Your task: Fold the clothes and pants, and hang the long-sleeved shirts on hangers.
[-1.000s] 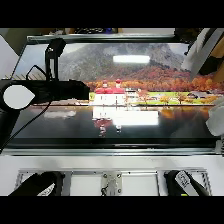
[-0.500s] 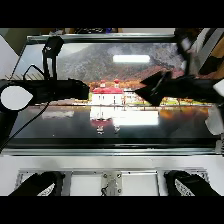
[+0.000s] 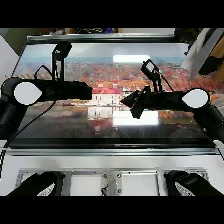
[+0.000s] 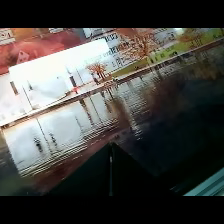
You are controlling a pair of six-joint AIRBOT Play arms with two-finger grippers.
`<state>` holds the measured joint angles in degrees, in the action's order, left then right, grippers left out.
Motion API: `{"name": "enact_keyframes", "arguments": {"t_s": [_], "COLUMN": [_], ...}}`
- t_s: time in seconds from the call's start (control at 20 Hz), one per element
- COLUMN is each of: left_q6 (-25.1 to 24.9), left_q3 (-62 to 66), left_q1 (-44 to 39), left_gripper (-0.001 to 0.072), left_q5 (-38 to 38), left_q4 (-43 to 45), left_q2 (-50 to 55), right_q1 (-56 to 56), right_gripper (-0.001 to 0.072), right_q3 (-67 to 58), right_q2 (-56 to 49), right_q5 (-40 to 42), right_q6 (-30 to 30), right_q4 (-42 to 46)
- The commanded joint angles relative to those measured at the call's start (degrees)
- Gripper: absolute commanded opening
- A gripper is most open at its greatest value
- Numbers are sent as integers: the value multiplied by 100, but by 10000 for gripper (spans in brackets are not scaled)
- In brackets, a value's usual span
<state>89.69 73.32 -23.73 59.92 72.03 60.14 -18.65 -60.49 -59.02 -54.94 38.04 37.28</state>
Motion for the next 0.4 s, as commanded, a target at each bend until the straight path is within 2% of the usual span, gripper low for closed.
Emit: {"name": "enact_keyframes", "arguments": {"t_s": [0.0, 0.35], "left_q6": [11, 9], "left_q3": [-2, 0], "left_q1": [2, 2], "left_gripper": [12, 12], "left_q5": [63, 28], "left_q4": [-2, -4], "left_q2": [33, 35], "right_q1": [-37, -37], "right_gripper": [26, 26], "right_q3": [20, 20], "right_q2": [-4, -7], "right_q5": [50, 50], "right_q6": [15, 15], "right_q4": [2, 4]}}
